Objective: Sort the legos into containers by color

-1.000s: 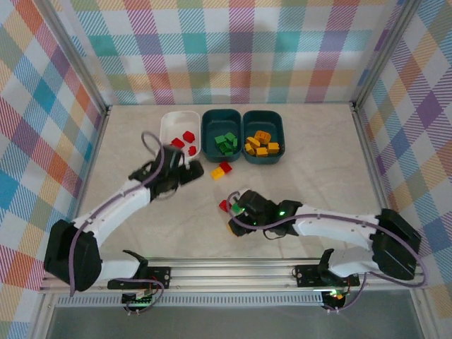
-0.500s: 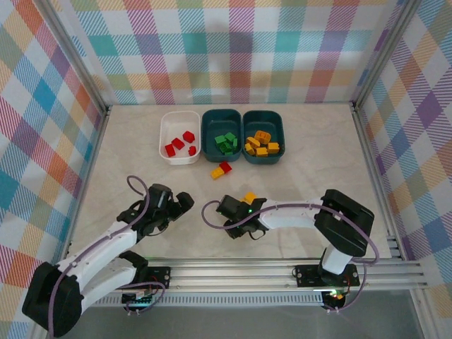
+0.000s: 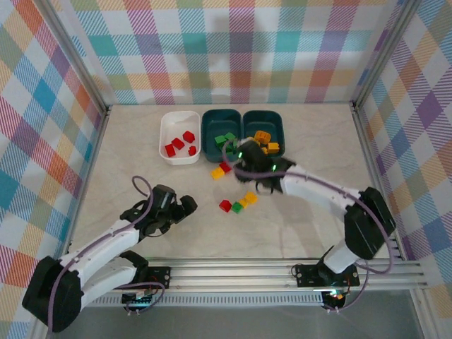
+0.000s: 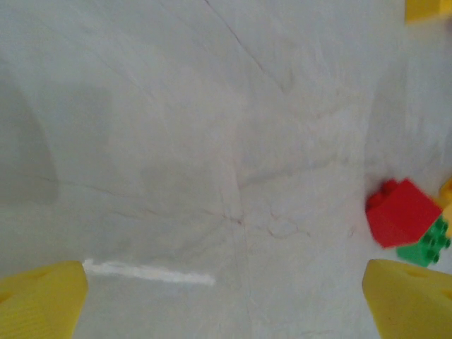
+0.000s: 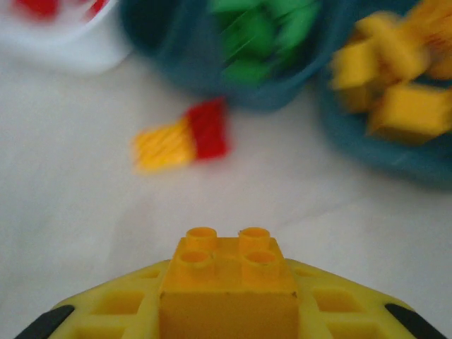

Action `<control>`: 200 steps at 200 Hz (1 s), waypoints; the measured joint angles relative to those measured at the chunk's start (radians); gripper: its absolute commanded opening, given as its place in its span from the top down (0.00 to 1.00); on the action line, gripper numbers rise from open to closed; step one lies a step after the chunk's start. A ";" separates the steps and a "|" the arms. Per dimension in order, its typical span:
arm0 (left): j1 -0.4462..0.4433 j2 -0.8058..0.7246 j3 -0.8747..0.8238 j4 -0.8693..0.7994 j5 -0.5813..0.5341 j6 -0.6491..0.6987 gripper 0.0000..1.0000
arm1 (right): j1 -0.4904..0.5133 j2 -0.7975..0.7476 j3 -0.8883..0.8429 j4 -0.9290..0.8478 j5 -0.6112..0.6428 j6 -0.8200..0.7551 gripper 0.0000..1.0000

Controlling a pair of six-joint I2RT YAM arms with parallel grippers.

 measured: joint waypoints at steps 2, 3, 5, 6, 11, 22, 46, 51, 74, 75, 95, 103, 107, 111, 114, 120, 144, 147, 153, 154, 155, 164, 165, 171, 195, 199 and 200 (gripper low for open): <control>-0.007 0.005 0.003 0.000 0.000 0.001 0.03 | -0.015 0.016 0.013 -0.001 -0.004 0.000 0.71; -0.013 0.010 0.007 0.000 -0.001 0.002 0.03 | -0.024 0.025 0.021 -0.001 -0.005 -0.002 0.70; -0.019 0.015 0.011 0.000 -0.001 0.005 0.04 | -0.032 0.035 0.029 -0.001 -0.005 -0.003 0.70; -0.026 0.021 0.015 0.000 -0.001 0.006 0.04 | -0.040 0.045 0.037 0.000 -0.005 -0.003 0.70; -0.048 0.038 0.031 -0.002 -0.002 0.013 0.04 | -0.068 0.083 0.066 -0.004 -0.011 -0.004 0.70; -0.098 0.082 0.075 -0.009 -0.012 0.025 0.05 | -0.116 0.164 0.131 -0.013 -0.028 -0.004 0.67; -0.180 0.177 0.190 -0.021 -0.039 0.045 0.05 | -0.190 0.306 0.262 -0.045 -0.069 -0.008 0.42; -0.190 0.194 0.210 -0.022 -0.043 0.042 0.04 | -0.200 0.323 0.280 -0.049 -0.077 -0.014 0.38; -0.212 0.262 0.280 -0.034 -0.067 -0.034 0.06 | -0.224 0.330 0.306 -0.066 -0.095 -0.023 0.33; -0.212 0.264 0.282 -0.035 -0.068 -0.039 0.06 | -0.224 0.328 0.305 -0.066 -0.095 -0.022 0.33; -0.212 0.285 0.309 -0.052 -0.095 -0.117 0.03 | -0.193 0.235 0.213 -0.026 -0.103 -0.034 0.32; -0.206 0.275 0.311 -0.063 -0.109 -0.145 0.02 | -0.164 0.174 0.153 -0.014 -0.102 -0.047 0.32; -0.203 0.268 0.311 -0.069 -0.115 -0.154 0.01 | -0.148 0.146 0.124 -0.010 -0.104 -0.053 0.32; -0.194 0.258 0.311 -0.076 -0.121 -0.164 0.00 | -0.124 0.110 0.092 -0.001 -0.102 -0.061 0.32; -0.189 0.249 0.311 -0.084 -0.124 -0.169 0.00 | -0.101 0.083 0.066 0.005 -0.103 -0.071 0.32; -0.174 0.228 0.311 -0.096 -0.129 -0.178 0.00 | -0.056 0.036 0.024 0.015 -0.106 -0.085 0.32; -0.029 0.135 0.311 -0.141 -0.134 -0.187 0.00 | 0.125 -0.053 -0.069 0.048 -0.152 -0.132 0.31; -0.009 0.126 0.311 -0.145 -0.132 -0.187 0.00 | 0.142 -0.054 -0.075 0.051 -0.160 -0.135 0.30; 0.039 0.109 0.311 -0.158 -0.126 -0.185 0.00 | 0.174 -0.053 -0.088 0.056 -0.178 -0.142 0.30; 0.043 0.108 0.311 -0.159 -0.124 -0.185 0.00 | 0.177 -0.051 -0.089 0.056 -0.180 -0.142 0.30; 0.054 0.104 0.311 -0.162 -0.122 -0.184 0.00 | 0.183 -0.050 -0.092 0.056 -0.183 -0.143 0.29; 0.116 0.086 0.307 -0.175 -0.106 -0.176 0.00 | 0.209 -0.040 -0.106 0.054 -0.195 -0.150 0.29; 0.121 0.085 0.306 -0.176 -0.105 -0.176 0.00 | 0.212 -0.039 -0.108 0.054 -0.196 -0.152 0.28; 0.153 0.076 0.301 -0.184 -0.095 -0.169 0.00 | 0.223 -0.027 -0.114 0.054 -0.202 -0.154 0.28; 0.231 0.034 0.256 -0.225 -0.059 -0.149 0.00 | 0.243 0.042 -0.123 0.053 -0.222 -0.157 0.27; 0.237 0.025 0.245 -0.228 -0.055 -0.147 0.00 | 0.246 0.052 -0.124 0.053 -0.227 -0.157 0.28; 0.238 0.022 0.241 -0.229 -0.052 -0.146 0.00 | 0.246 0.056 -0.124 0.053 -0.228 -0.157 0.28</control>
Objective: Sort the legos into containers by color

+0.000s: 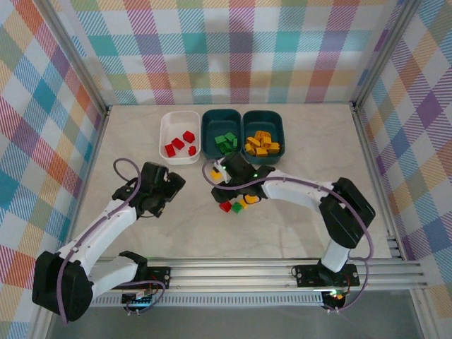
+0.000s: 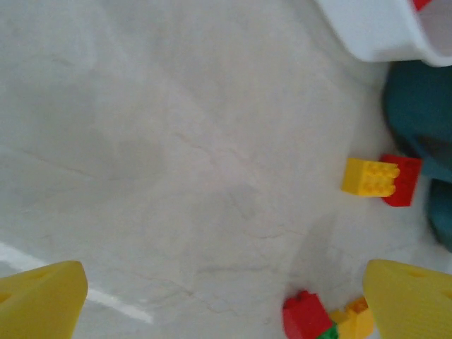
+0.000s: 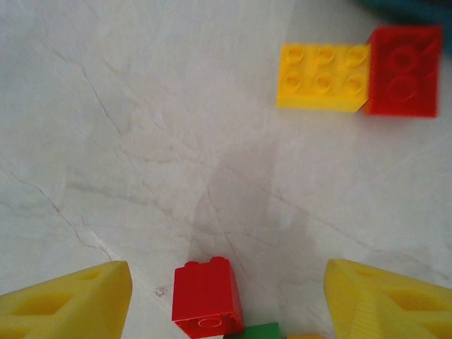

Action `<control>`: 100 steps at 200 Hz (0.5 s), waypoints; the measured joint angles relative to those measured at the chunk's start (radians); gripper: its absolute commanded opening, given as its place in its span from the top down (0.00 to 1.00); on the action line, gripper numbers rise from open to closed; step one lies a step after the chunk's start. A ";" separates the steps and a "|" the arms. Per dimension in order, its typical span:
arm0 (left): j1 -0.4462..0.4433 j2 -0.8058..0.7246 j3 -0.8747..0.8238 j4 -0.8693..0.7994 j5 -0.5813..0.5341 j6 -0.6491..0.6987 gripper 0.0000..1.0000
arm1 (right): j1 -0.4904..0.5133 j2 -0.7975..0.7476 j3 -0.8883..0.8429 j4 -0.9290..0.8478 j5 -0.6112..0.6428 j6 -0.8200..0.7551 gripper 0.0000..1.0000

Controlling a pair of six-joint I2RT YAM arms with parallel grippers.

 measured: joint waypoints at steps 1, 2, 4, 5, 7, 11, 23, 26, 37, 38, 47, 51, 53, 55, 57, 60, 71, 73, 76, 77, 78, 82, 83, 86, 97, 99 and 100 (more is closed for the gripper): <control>0.001 -0.002 -0.002 -0.001 0.000 0.001 0.00 | 0.000 0.002 0.000 0.000 -0.001 0.000 0.28; 0.002 -0.003 -0.004 -0.002 0.001 0.001 0.00 | 0.001 0.005 0.000 0.000 -0.002 0.000 0.28; 0.004 -0.008 -0.010 -0.004 0.005 0.001 0.00 | 0.002 0.010 -0.001 0.000 -0.005 0.000 0.27; 0.005 -0.011 -0.014 -0.005 0.006 0.001 0.00 | 0.002 0.011 -0.001 0.000 -0.005 0.000 0.28; 0.006 -0.014 -0.018 -0.008 0.008 0.002 0.00 | 0.002 0.017 -0.002 0.000 -0.006 0.000 0.28; 0.009 -0.024 -0.031 -0.011 0.013 0.004 0.00 | 0.006 0.027 -0.004 -0.002 -0.011 0.000 0.28; 0.011 -0.051 -0.064 -0.018 0.026 0.004 0.00 | 0.013 0.052 -0.005 -0.005 -0.023 0.000 0.28; 0.011 -0.056 -0.071 -0.018 0.029 0.004 0.00 | 0.014 0.056 -0.005 -0.005 -0.024 0.000 0.28; 0.013 -0.073 -0.092 -0.018 0.038 0.004 0.00 | 0.024 0.076 -0.005 -0.006 -0.031 -0.002 0.29; 0.013 -0.074 -0.093 -0.018 0.039 0.004 0.00 | 0.025 0.077 -0.005 -0.006 -0.031 -0.002 0.29; 0.016 -0.082 -0.102 -0.020 0.045 0.004 0.00 | 0.036 0.090 -0.005 -0.009 -0.031 -0.003 0.30; 0.017 -0.084 -0.104 -0.020 0.045 0.005 0.00 | 0.040 0.096 -0.005 -0.012 -0.032 -0.003 0.31; 0.017 -0.085 -0.105 -0.020 0.045 0.005 0.00 | 0.042 0.098 -0.005 -0.013 -0.032 -0.003 0.31; 0.018 -0.086 -0.105 -0.021 0.045 0.005 0.00 | 0.043 0.100 -0.005 -0.014 -0.032 -0.003 0.32; 0.018 -0.086 -0.105 -0.022 0.045 0.005 0.00 | 0.045 0.102 -0.005 -0.015 -0.032 -0.003 0.33; 0.018 -0.087 -0.105 -0.022 0.046 0.005 0.00 | 0.047 0.105 -0.005 -0.016 -0.033 -0.002 0.34; 0.019 -0.088 -0.105 -0.022 0.048 0.009 0.00 | 0.051 0.114 -0.005 -0.017 -0.035 0.000 0.38; 0.019 -0.088 -0.105 -0.022 0.049 0.009 0.00 | 0.053 0.117 -0.005 -0.017 -0.035 0.003 0.39; 0.020 -0.088 -0.105 -0.022 0.049 0.011 0.00 | 0.054 0.119 -0.005 -0.018 -0.036 0.000 0.40; 0.020 -0.088 -0.105 -0.022 0.049 0.012 0.00 | 0.055 0.120 -0.005 -0.018 -0.037 0.002 0.41; 0.020 -0.088 -0.105 -0.022 0.049 0.012 0.00 | 0.055 0.121 -0.005 -0.018 -0.037 0.003 0.41; 0.020 -0.088 -0.105 -0.022 0.050 0.012 0.00 | 0.056 0.125 -0.004 -0.020 -0.038 0.002 0.43; 0.020 -0.088 -0.105 -0.022 0.050 0.013 0.00 | 0.056 0.126 -0.004 -0.020 -0.038 0.002 0.44; 0.021 -0.088 -0.105 -0.022 0.051 0.013 0.00 | 0.057 0.130 -0.003 -0.023 -0.038 0.007 0.45; 0.024 -0.088 -0.105 -0.021 0.052 0.018 0.00 | 0.058 0.142 0.000 -0.027 -0.037 0.005 0.50; 0.024 -0.088 -0.105 -0.021 0.051 0.020 0.00 | 0.058 0.145 0.000 -0.029 -0.037 0.008 0.52; 0.024 -0.087 -0.105 -0.021 0.051 0.020 0.00 | 0.058 0.145 0.000 -0.029 -0.036 0.008 0.52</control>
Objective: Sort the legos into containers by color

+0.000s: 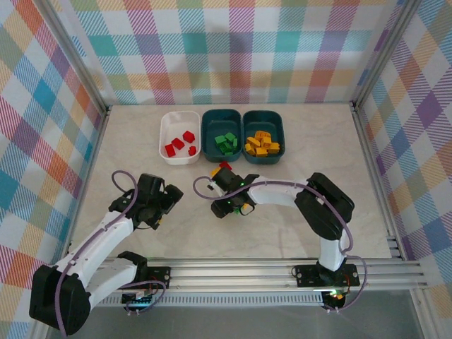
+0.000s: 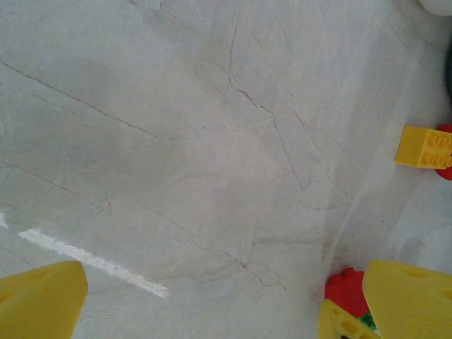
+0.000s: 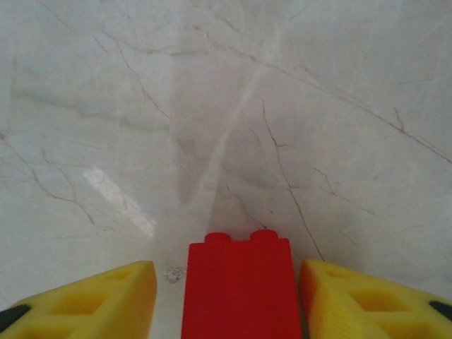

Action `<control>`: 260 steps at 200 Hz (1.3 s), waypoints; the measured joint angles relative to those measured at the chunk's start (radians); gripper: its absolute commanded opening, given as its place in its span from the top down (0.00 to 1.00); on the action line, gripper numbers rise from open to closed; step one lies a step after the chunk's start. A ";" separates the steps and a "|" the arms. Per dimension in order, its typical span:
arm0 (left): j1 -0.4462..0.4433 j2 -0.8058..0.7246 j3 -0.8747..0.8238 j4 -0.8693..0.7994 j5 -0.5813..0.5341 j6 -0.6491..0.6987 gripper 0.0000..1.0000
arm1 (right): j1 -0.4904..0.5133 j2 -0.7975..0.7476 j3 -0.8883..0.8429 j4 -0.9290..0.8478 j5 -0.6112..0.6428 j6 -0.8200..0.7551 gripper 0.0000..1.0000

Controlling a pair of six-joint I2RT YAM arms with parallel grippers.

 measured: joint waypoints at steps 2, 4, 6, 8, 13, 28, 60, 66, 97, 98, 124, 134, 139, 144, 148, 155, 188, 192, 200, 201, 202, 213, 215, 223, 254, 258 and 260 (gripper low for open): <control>0.001 0.000 0.000 0.000 0.000 0.001 0.00 | 0.000 0.002 0.001 -0.002 0.002 -0.005 0.54; 0.002 0.000 0.000 0.000 0.000 0.004 0.00 | 0.000 0.005 0.002 -0.003 0.005 -0.002 0.55; 0.003 0.001 0.000 0.000 0.000 0.006 0.00 | 0.001 0.006 0.003 -0.004 0.009 0.000 0.56; 0.005 0.001 0.000 0.000 0.001 0.008 0.00 | 0.001 0.007 0.005 -0.005 0.010 -0.005 0.57; 0.006 0.002 0.000 0.000 0.004 0.013 0.00 | 0.002 0.008 0.008 -0.010 0.015 0.000 0.59; 0.016 0.005 0.000 0.000 0.011 0.024 0.00 | 0.004 0.008 0.012 -0.015 0.029 -0.001 0.63; 0.038 0.009 -0.004 0.005 0.027 0.048 0.00 | 0.016 0.003 0.013 -0.016 0.056 0.006 0.66; 0.043 0.009 -0.005 0.005 0.026 0.050 0.00 | 0.018 -0.001 0.016 -0.018 0.060 0.009 0.67; 0.079 0.008 -0.025 0.009 0.028 0.063 0.00 | 0.013 -0.006 0.132 -0.033 0.086 0.011 0.69; 0.080 0.008 -0.026 0.010 0.029 0.063 0.00 | 0.013 -0.006 0.142 -0.033 0.086 0.012 0.69; 0.087 0.017 -0.079 0.019 0.064 0.063 0.00 | -0.009 0.026 0.346 0.006 0.079 0.012 0.69; 0.087 0.026 -0.096 0.017 0.079 0.065 0.00 | -0.025 0.062 0.438 0.019 0.072 0.012 0.69; 0.087 0.030 -0.105 0.015 0.085 0.067 0.00 | -0.034 0.085 0.481 0.025 0.064 0.011 0.69; 0.087 0.032 -0.112 0.014 0.091 0.068 0.00 | -0.043 0.111 0.525 0.029 0.058 0.011 0.69; 0.087 0.032 -0.119 0.014 0.096 0.069 0.00 | -0.051 0.134 0.560 0.033 0.057 0.011 0.68; 0.087 0.031 -0.128 0.014 0.102 0.070 0.00 | -0.064 0.174 0.617 0.033 0.049 0.010 0.68; 0.090 -0.027 -0.167 0.034 0.127 0.069 0.00 | -0.116 0.344 0.821 0.005 0.015 -0.030 0.67; 0.090 -0.037 -0.169 0.033 0.132 0.069 0.00 | -0.122 0.364 0.846 -0.005 0.011 -0.035 0.67; 0.090 -0.053 -0.175 0.032 0.138 0.069 0.00 | -0.132 0.399 0.894 -0.023 0.005 -0.043 0.66; 0.090 -0.056 -0.176 0.032 0.138 0.069 0.00 | -0.133 0.406 0.904 -0.027 0.005 -0.045 0.66; 0.090 -0.058 -0.176 0.032 0.138 0.069 0.00 | -0.134 0.409 0.908 -0.028 0.004 -0.046 0.66; 0.090 -0.081 -0.178 0.029 0.142 0.070 0.00 | -0.143 0.465 0.991 -0.059 -0.004 -0.063 0.65; 0.090 -0.085 -0.178 0.030 0.142 0.070 0.00 | -0.144 0.475 1.007 -0.063 -0.007 -0.064 0.64; 0.090 -0.101 -0.179 0.030 0.146 0.071 0.00 | -0.147 0.516 1.075 -0.084 -0.012 -0.072 0.60; 0.090 -0.128 -0.179 0.030 0.157 0.079 0.00 | -0.148 0.672 1.353 -0.180 -0.028 -0.101 0.29; 0.090 -0.128 -0.179 0.030 0.158 0.084 0.00 | -0.148 0.679 1.367 -0.190 -0.027 -0.101 0.29; 0.090 -0.128 -0.179 0.030 0.159 0.086 0.00 | -0.148 0.680 1.370 -0.195 -0.024 -0.102 0.29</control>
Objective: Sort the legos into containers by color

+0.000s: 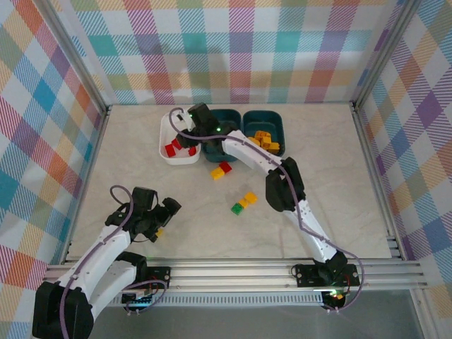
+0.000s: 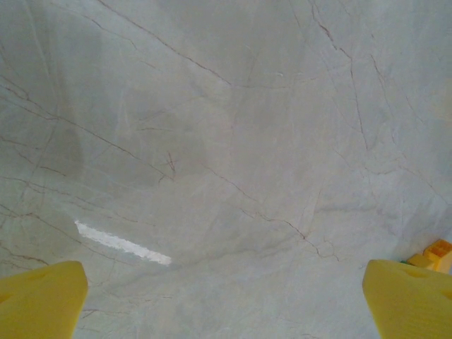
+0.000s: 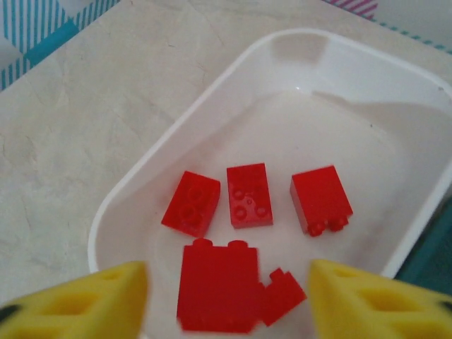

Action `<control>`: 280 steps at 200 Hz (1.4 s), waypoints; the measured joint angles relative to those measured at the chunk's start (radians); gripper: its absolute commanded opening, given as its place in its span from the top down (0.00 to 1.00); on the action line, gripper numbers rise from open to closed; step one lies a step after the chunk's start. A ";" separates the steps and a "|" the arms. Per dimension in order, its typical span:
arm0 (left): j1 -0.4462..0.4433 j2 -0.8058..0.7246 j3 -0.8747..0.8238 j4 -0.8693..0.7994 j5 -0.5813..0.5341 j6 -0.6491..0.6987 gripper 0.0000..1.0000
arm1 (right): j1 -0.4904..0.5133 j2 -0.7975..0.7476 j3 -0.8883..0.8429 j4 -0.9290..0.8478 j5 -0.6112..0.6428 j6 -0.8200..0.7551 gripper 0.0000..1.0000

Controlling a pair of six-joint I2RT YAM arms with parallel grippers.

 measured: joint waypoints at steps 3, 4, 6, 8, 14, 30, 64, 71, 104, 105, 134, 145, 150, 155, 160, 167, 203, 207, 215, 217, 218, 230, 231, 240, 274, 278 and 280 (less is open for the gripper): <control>0.000 0.000 0.000 0.000 0.002 0.001 0.00 | 0.000 0.000 0.001 -0.007 0.001 -0.002 0.29; 0.000 0.000 0.000 0.000 0.003 0.002 0.00 | 0.000 0.000 0.000 -0.009 0.003 -0.002 0.29; 0.000 0.000 0.000 0.000 0.005 0.005 0.00 | 0.000 -0.001 -0.002 -0.013 0.005 -0.001 0.29; 0.000 0.000 0.000 0.000 0.006 0.006 0.00 | 0.000 -0.003 -0.003 -0.017 0.006 -0.002 0.29; 0.000 0.000 0.000 0.000 0.010 0.010 0.00 | 0.002 -0.021 -0.034 -0.013 0.016 -0.001 0.29; 0.000 0.001 0.000 0.001 0.018 0.020 0.00 | 0.010 -0.136 -0.243 0.028 0.075 0.019 0.27; 0.000 0.004 0.000 0.004 0.025 0.034 0.00 | 0.041 -0.452 -0.752 0.107 0.220 0.137 0.21; 0.000 0.004 -0.001 0.005 0.025 0.035 0.00 | 0.046 -0.498 -0.819 0.114 0.240 0.170 0.21; 0.000 0.008 -0.006 0.016 0.050 0.037 0.00 | 0.060 -0.552 -0.946 0.133 0.271 0.286 0.20; 0.000 0.008 -0.006 0.016 0.050 0.037 0.00 | 0.060 -0.551 -0.948 0.133 0.271 0.290 0.21; 0.000 0.008 -0.008 0.030 0.068 0.037 0.00 | 0.056 -0.520 -0.959 0.129 0.262 0.363 0.21; 0.000 0.001 -0.008 0.029 0.068 0.037 0.00 | 0.056 -0.505 -0.959 0.130 0.253 0.384 0.21; 0.000 -0.003 -0.008 0.029 0.068 0.037 0.00 | 0.056 -0.500 -0.959 0.129 0.251 0.389 0.20; 0.000 -0.007 -0.008 0.029 0.068 0.037 0.00 | 0.056 -0.494 -0.959 0.130 0.247 0.393 0.20; 0.000 -0.011 -0.008 0.029 0.068 0.037 0.00 | 0.056 -0.486 -0.959 0.130 0.243 0.397 0.20; 0.000 -0.018 -0.008 0.029 0.068 0.037 0.00 | 0.055 -0.473 -0.956 0.127 0.239 0.402 0.20; 0.000 -0.026 -0.008 0.025 0.067 0.038 0.00 | 0.047 -0.386 -0.919 0.111 0.214 0.421 0.20; 0.000 -0.026 -0.008 0.025 0.066 0.039 0.00 | 0.047 -0.385 -0.917 0.110 0.216 0.422 0.20; 0.000 -0.026 -0.008 0.024 0.065 0.041 0.00 | 0.047 -0.385 -0.911 0.111 0.210 0.426 0.20; 0.000 -0.026 -0.008 0.023 0.065 0.041 0.00 | 0.047 -0.385 -0.908 0.111 0.208 0.426 0.20; 0.000 -0.026 -0.008 0.023 0.065 0.042 0.00 | 0.047 -0.385 -0.908 0.113 0.205 0.428 0.20; 0.000 -0.026 -0.008 0.020 0.065 0.042 0.00 | 0.045 -0.383 -0.906 0.122 0.195 0.434 0.20; 0.000 -0.026 -0.008 0.020 0.065 0.042 0.00 | 0.045 -0.383 -0.906 0.122 0.194 0.434 0.20; 0.000 -0.026 -0.008 0.020 0.065 0.042 0.00 | 0.044 -0.380 -0.906 0.126 0.191 0.433 0.20; 0.000 -0.007 -0.008 0.021 0.065 0.042 0.00 | 0.044 -0.340 -0.853 0.129 0.187 0.429 0.29; 0.000 -0.003 -0.008 0.021 0.064 0.043 0.00 | 0.045 -0.332 -0.845 0.130 0.187 0.428 0.30; 0.000 -0.001 -0.008 0.021 0.064 0.045 0.00 | 0.045 -0.328 -0.841 0.130 0.187 0.426 0.30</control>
